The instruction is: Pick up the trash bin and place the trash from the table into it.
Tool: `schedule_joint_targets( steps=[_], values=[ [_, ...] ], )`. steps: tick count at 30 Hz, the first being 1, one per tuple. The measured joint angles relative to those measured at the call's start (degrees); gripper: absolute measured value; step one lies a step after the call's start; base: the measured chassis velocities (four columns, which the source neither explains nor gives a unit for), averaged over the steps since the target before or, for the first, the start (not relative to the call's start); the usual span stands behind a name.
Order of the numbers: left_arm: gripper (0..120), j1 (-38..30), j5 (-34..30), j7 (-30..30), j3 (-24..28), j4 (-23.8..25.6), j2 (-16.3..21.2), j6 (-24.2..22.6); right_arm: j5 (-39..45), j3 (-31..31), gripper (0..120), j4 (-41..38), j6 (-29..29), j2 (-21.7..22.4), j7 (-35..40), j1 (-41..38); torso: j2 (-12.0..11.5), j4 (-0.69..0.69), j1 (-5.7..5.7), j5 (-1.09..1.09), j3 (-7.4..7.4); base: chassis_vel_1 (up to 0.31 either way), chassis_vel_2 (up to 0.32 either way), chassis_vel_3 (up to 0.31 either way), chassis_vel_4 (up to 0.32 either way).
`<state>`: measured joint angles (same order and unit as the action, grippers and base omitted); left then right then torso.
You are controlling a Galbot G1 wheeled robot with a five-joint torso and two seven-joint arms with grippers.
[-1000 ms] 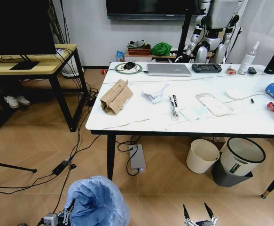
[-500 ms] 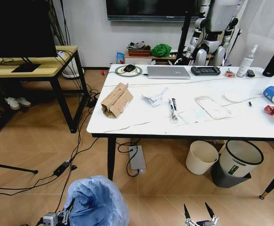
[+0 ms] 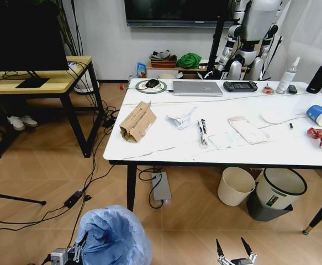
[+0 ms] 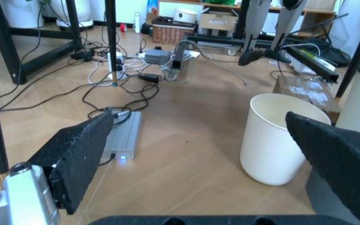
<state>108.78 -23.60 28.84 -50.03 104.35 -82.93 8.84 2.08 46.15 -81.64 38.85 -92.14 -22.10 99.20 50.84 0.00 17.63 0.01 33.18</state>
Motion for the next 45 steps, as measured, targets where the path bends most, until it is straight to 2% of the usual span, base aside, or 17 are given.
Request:
schedule_joint_targets(
  steps=[13,26,45],
  values=[
    [0,-2.3,0.4,-0.2,2.4,-1.5,1.6,-1.1,-0.1,2.9,100,-0.8,0.6,0.0,0.0,1.5,3.3,-0.01,1.44,-0.01,1.89,0.000,0.000,0.000,0.000],
    [0,0.3,-0.6,-0.1,-1.2,-0.4,1.0,-0.2,-1.3,-0.8,100,0.3,-0.9,0.0,0.0,-1.5,7.6,0.01,3.31,-0.01,4.28,0.000,0.000,0.000,0.000],
    [0,0.2,-0.2,0.0,-0.4,0.4,0.0,-0.4,-0.5,-0.3,100,0.3,-0.3,0.0,0.0,-0.9,13.0,0.00,5.63,-0.01,7.33,0.000,0.000,0.000,0.000]
  ],
)
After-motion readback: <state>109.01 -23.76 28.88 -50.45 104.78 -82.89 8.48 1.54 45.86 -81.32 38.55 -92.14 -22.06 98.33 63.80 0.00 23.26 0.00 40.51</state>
